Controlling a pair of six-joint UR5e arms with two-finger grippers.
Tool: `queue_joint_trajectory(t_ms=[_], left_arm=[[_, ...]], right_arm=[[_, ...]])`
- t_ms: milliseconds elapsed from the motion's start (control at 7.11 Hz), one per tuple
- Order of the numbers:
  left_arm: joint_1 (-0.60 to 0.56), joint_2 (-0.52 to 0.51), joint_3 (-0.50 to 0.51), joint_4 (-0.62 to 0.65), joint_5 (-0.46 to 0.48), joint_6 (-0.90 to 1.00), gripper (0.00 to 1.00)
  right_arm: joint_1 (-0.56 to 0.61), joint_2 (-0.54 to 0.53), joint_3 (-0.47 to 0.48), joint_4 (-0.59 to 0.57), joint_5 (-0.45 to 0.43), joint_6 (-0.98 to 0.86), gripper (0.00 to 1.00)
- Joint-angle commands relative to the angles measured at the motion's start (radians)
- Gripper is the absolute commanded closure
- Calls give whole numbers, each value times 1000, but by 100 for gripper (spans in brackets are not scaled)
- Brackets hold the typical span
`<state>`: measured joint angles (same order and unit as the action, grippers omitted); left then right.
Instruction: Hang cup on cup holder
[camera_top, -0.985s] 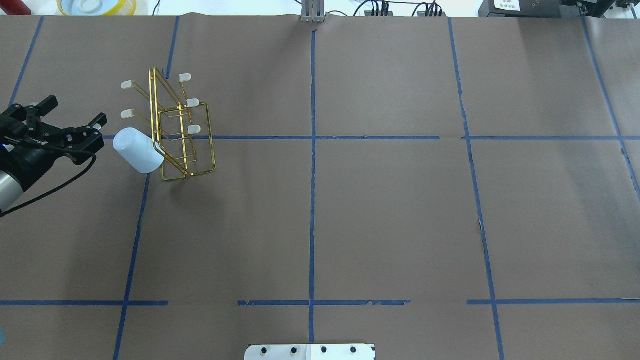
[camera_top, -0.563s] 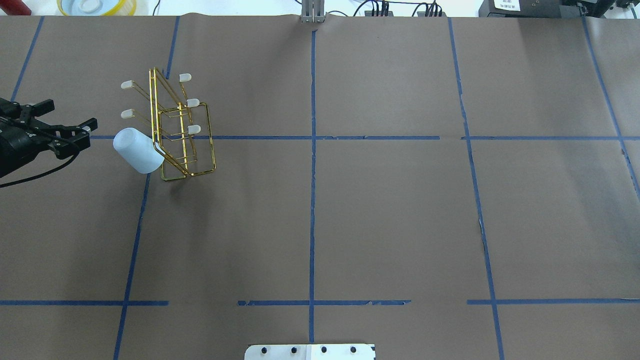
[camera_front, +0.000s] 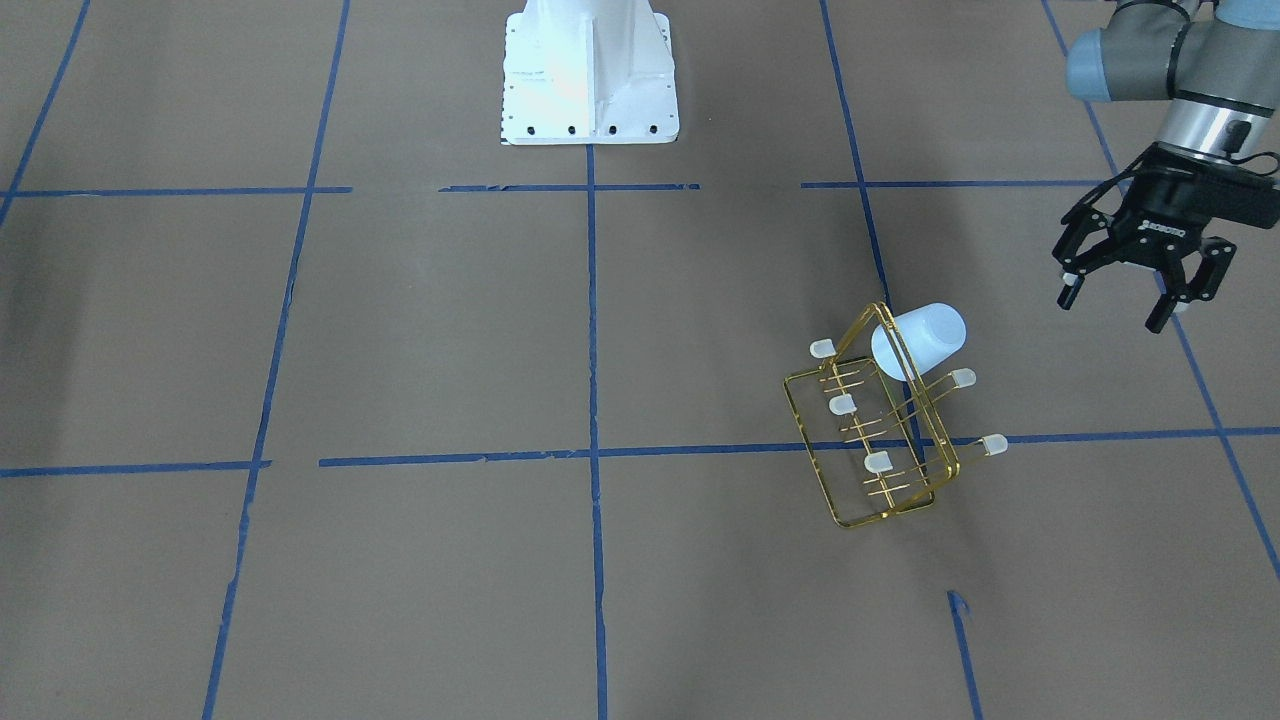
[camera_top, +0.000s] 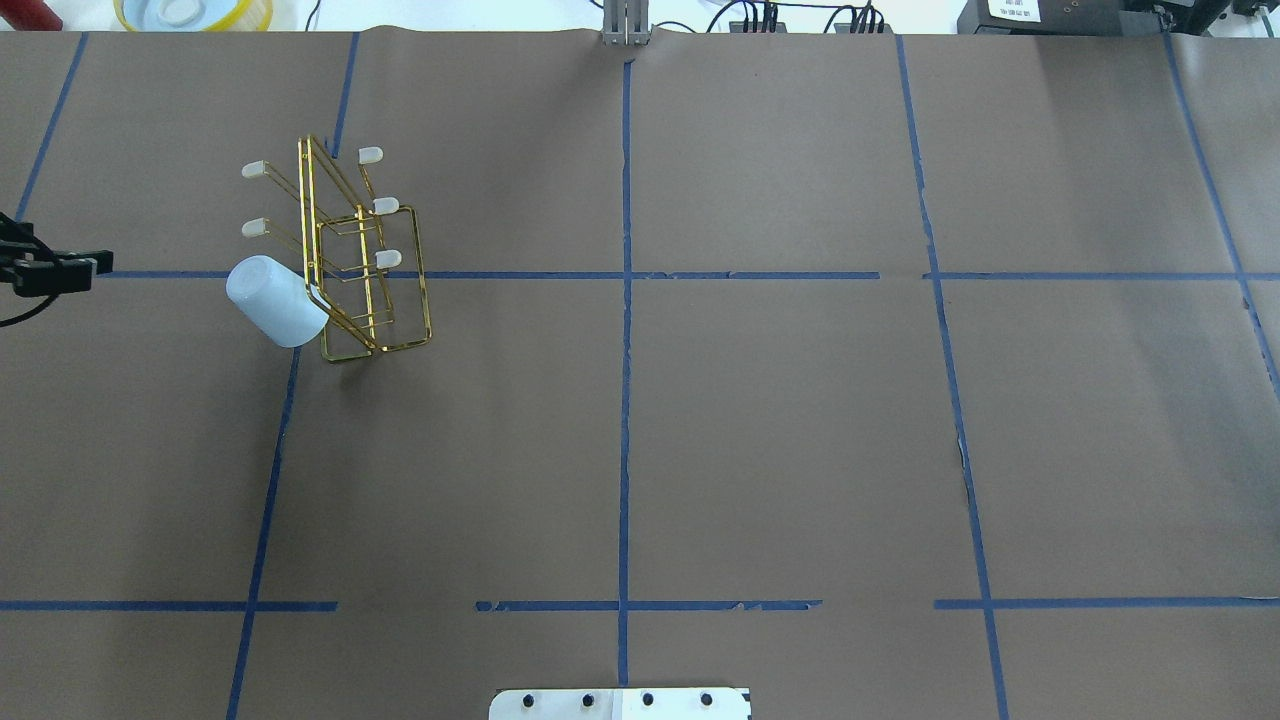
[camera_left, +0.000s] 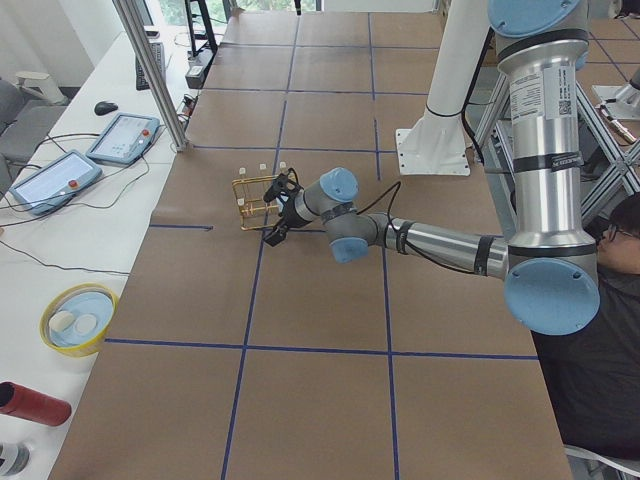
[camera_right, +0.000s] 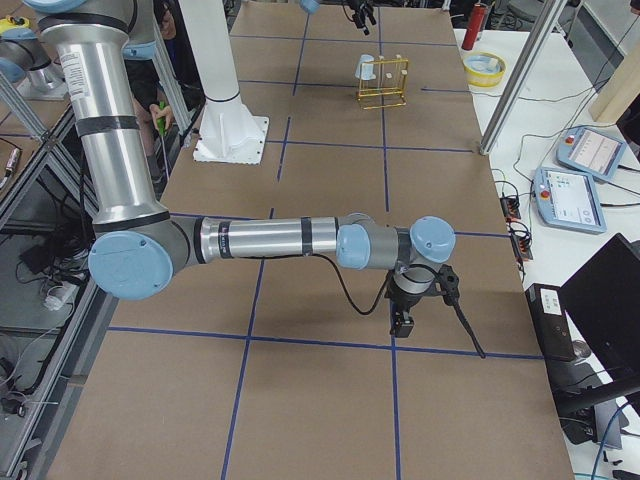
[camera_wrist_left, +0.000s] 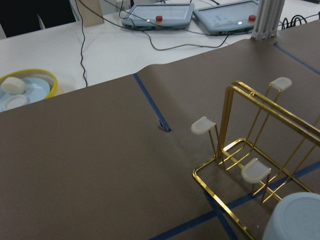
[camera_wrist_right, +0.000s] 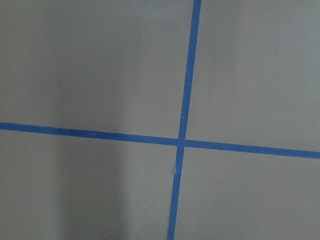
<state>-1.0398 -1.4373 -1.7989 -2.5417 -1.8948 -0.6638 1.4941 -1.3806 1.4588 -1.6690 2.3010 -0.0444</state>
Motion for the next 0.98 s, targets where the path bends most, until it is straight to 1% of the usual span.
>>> queue_joint_trajectory(t_ms=[0,141,281,422,563,844], left_arm=[[-144,-15,29,203,-172,9,0],[-192,-28,42,292,-234,9,0],[-250,-52,46,423,-297,98,0],[-335,-93,47,592,-314,280,0],[-392,-113,76,692,-313,437,0],[-494,-190,166,881,-311,675,0]], right_arm=[[0,0,0,0,0,1,0],[0,0,0,0,0,0,0],[0,0,0,0,0,0,0],[0,0,0,0,0,0,0],[0,0,0,0,0,0,0],[0,0,0,0,0,0,0]])
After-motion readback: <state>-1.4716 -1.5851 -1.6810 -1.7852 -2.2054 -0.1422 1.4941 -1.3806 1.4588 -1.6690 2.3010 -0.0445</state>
